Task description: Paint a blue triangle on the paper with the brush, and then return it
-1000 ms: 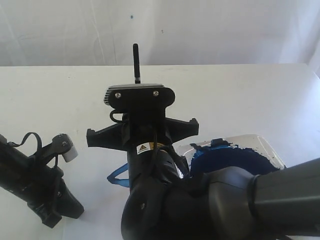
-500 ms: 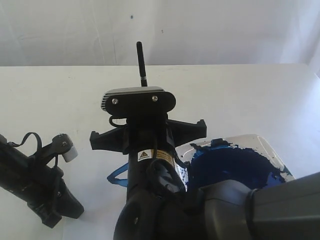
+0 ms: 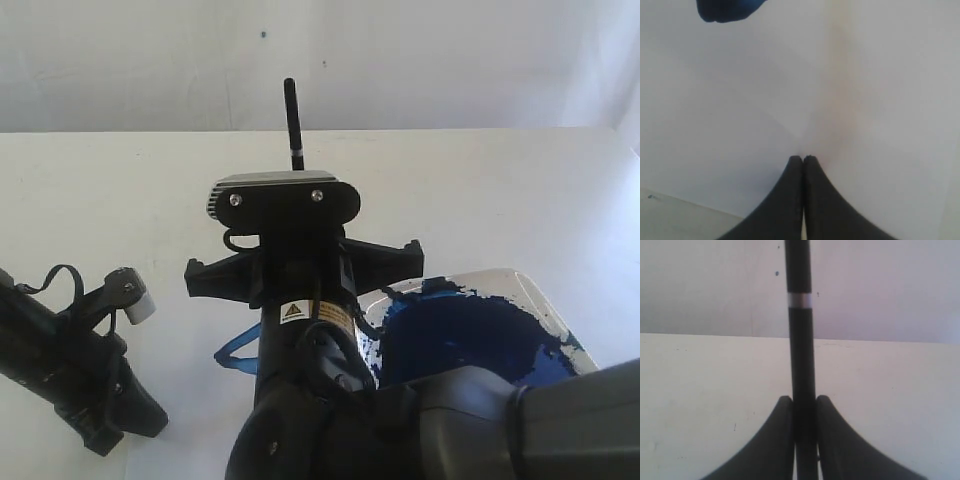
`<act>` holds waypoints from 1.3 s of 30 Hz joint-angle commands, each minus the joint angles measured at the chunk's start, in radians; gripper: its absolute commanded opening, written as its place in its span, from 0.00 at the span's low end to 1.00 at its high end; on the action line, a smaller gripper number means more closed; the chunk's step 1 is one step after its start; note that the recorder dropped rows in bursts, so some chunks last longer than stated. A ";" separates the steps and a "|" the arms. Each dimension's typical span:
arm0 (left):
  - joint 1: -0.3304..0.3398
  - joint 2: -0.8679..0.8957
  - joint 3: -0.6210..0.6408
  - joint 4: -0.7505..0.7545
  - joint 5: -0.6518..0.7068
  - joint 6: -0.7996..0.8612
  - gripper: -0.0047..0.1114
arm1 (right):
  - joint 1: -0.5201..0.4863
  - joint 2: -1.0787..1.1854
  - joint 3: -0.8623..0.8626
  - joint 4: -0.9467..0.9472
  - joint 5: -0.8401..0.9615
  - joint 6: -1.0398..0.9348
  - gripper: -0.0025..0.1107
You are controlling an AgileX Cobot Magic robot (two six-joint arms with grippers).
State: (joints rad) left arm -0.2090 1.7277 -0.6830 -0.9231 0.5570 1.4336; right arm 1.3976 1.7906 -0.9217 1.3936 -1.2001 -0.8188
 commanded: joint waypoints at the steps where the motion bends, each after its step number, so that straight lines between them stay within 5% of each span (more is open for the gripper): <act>1: -0.002 -0.006 0.006 0.006 0.022 -0.002 0.04 | 0.017 -0.040 0.004 -0.021 -0.021 -0.015 0.02; 8: -0.002 -0.006 0.006 0.006 0.022 -0.002 0.04 | 0.008 -0.089 0.004 -0.062 0.008 -0.123 0.02; 24: -0.002 -0.006 0.006 0.006 0.041 0.000 0.04 | -0.377 -0.281 0.004 -0.440 0.952 -0.172 0.02; 39: -0.002 -0.006 0.006 0.006 0.041 0.000 0.04 | -0.423 -0.251 -0.111 -0.551 1.153 -0.153 0.02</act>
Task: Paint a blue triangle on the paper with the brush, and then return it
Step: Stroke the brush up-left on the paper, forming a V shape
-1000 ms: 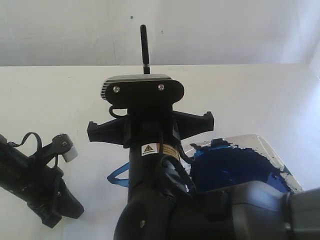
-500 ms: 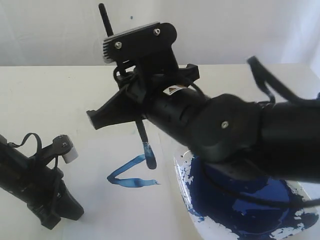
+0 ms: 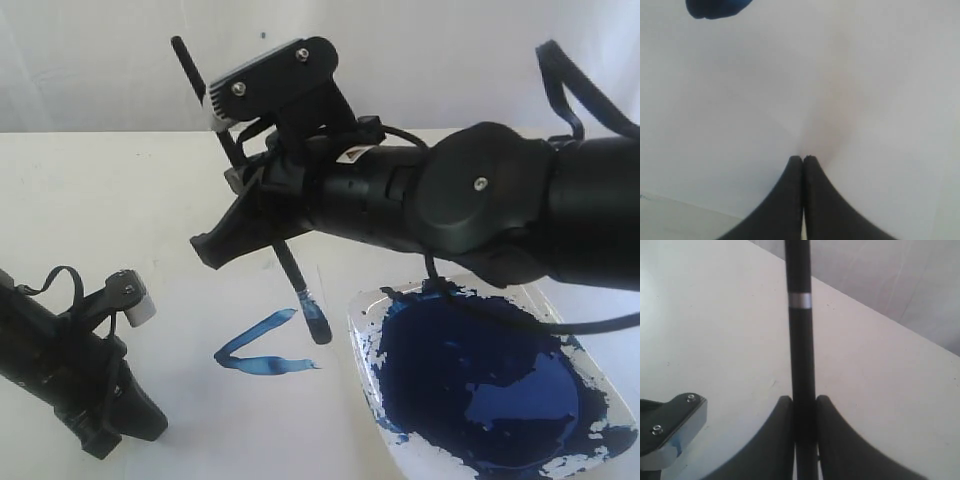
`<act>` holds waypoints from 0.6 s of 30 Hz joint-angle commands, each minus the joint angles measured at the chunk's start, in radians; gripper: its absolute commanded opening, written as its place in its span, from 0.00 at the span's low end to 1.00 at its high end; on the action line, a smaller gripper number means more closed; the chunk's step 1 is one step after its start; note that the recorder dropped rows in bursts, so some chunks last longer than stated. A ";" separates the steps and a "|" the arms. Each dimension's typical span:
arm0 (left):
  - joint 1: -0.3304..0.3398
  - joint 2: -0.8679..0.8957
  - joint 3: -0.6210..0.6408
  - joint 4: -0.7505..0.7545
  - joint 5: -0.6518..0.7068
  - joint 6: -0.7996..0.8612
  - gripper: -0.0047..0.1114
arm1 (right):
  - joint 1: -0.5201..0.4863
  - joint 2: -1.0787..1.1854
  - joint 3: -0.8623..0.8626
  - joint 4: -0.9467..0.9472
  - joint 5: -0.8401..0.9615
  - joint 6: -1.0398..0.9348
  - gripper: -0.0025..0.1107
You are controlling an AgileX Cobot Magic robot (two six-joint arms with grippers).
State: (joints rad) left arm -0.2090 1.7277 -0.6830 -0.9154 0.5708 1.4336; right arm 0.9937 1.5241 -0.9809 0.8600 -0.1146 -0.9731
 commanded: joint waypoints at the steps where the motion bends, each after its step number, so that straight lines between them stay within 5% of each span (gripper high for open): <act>1: -0.002 -0.006 0.006 -0.002 0.027 0.000 0.04 | -0.029 0.021 -0.062 -0.018 0.086 0.005 0.02; 11: -0.002 -0.006 0.006 -0.002 0.029 0.000 0.04 | -0.106 0.038 -0.187 0.092 0.295 -0.079 0.02; 18: -0.002 -0.006 0.006 -0.002 0.029 0.000 0.04 | -0.217 0.054 -0.224 0.815 0.715 -0.725 0.02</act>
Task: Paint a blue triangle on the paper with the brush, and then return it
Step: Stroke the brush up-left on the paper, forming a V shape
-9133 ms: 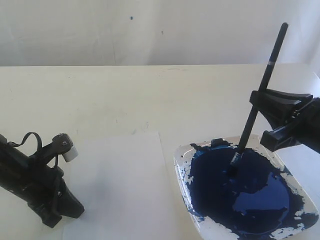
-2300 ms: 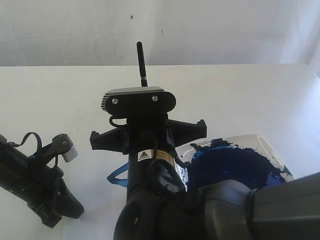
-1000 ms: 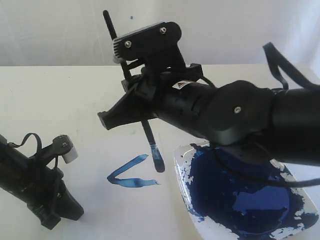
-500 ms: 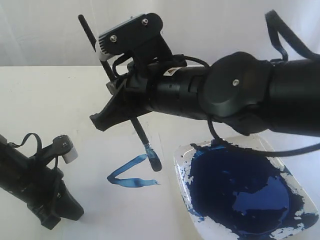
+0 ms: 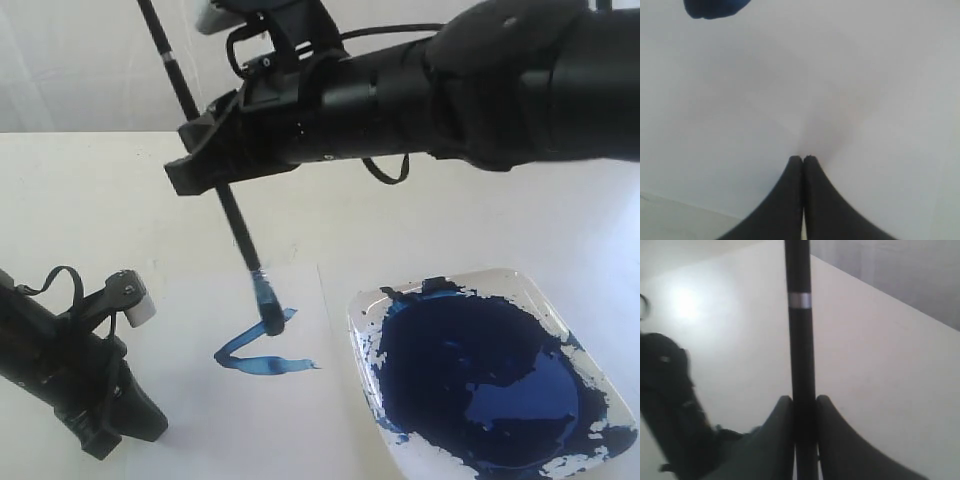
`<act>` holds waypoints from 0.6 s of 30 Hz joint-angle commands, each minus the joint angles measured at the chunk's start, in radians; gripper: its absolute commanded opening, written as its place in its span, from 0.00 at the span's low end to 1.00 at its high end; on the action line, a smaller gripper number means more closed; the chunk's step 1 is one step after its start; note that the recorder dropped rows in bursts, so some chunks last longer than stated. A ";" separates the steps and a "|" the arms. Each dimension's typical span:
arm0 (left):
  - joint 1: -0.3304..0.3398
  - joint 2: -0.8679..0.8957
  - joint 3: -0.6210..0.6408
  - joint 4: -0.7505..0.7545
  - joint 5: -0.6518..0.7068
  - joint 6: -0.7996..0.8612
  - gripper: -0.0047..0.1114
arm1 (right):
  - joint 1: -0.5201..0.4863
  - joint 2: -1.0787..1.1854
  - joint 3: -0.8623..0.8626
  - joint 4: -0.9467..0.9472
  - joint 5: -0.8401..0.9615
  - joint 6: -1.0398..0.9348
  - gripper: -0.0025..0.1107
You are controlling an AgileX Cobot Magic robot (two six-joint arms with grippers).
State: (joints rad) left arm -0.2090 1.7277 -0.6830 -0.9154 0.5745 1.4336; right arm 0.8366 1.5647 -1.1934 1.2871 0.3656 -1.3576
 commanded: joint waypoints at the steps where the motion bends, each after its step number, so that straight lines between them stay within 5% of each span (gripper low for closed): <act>1: -0.002 -0.006 0.006 -0.002 0.032 0.000 0.04 | -0.070 0.015 -0.009 0.428 0.247 -0.374 0.02; 18: -0.002 -0.006 0.006 -0.002 0.048 0.000 0.04 | -0.082 0.017 0.130 0.413 0.007 -0.391 0.02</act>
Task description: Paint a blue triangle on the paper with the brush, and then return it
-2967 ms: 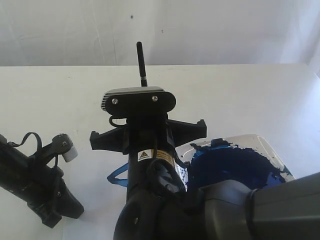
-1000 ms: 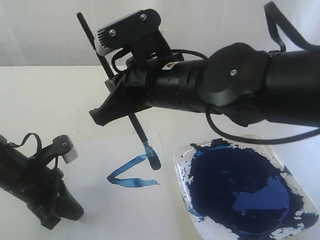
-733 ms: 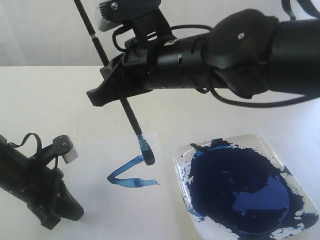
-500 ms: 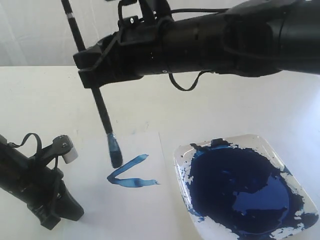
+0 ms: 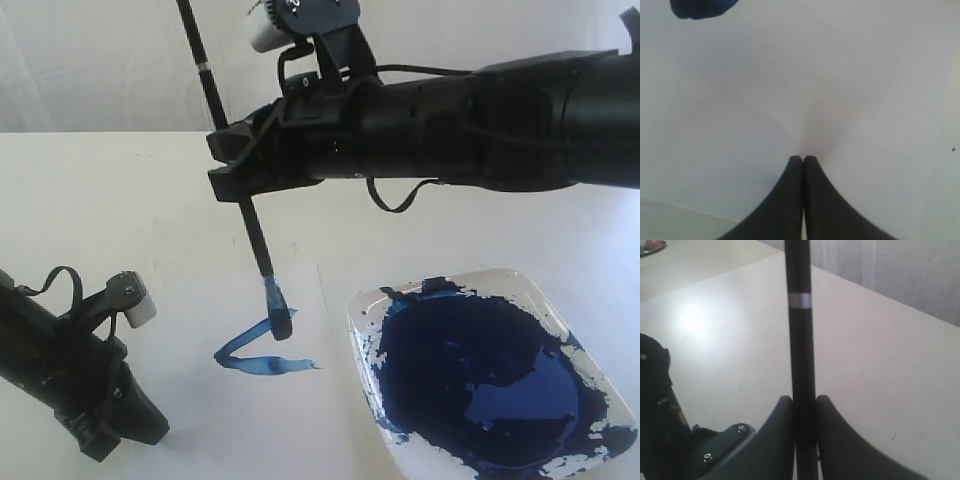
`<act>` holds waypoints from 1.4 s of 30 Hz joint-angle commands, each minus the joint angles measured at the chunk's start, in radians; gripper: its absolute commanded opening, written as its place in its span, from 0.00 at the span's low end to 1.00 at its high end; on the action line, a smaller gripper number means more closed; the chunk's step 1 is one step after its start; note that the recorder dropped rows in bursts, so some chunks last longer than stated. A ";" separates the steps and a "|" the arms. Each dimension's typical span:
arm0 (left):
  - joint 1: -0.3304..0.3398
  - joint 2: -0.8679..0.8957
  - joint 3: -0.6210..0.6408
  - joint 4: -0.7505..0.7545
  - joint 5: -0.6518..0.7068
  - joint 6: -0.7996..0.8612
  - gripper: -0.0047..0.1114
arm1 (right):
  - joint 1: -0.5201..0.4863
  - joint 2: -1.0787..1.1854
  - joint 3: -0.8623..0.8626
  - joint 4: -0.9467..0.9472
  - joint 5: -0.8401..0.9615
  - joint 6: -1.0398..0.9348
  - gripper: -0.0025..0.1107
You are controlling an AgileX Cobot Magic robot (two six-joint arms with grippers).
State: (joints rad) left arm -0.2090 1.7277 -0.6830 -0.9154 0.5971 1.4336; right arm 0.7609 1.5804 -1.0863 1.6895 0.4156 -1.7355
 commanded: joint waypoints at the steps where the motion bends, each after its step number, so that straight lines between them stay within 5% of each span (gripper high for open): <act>1: -0.002 -0.006 0.006 -0.002 0.026 0.000 0.04 | -0.006 0.003 0.023 0.010 -0.046 -0.013 0.02; 42: -0.002 -0.006 0.006 -0.002 0.028 0.000 0.04 | -0.006 0.157 -0.030 0.055 -0.079 -0.147 0.02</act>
State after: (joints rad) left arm -0.2090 1.7277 -0.6830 -0.9154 0.5971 1.4336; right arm 0.7609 1.7385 -1.1063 1.7440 0.3321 -1.8677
